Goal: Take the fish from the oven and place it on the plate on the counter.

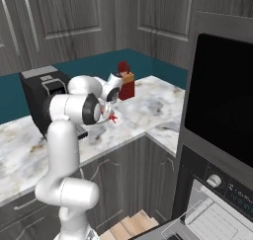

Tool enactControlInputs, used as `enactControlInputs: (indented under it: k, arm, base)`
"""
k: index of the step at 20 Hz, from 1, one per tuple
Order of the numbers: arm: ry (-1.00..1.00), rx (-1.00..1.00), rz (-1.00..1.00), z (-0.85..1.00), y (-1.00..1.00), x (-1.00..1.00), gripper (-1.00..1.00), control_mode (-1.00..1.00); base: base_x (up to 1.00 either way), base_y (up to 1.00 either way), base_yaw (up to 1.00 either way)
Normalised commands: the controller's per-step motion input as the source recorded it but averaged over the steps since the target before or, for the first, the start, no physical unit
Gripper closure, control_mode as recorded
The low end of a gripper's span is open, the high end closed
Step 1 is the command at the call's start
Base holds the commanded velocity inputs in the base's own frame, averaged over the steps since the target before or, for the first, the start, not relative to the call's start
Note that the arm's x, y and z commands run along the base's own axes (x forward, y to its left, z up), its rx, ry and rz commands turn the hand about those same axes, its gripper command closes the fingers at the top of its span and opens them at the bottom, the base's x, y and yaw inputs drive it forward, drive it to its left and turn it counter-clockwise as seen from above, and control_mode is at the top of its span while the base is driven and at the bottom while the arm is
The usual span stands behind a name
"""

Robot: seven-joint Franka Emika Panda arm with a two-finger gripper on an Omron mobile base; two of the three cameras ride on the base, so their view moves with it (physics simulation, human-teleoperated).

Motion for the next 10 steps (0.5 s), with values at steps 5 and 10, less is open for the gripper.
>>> enactControlInputs:
  k: [5,10]
  arm:
    - [-0.09,0.00,0.00,-0.18,0.15,0.58,1.00,-1.00]
    - [-0.05,0.00,0.01,-0.29,0.21,0.40,1.00,-1.00]
  base:
    - [0.00,0.00,0.00]
    - [0.00,0.00,0.00]
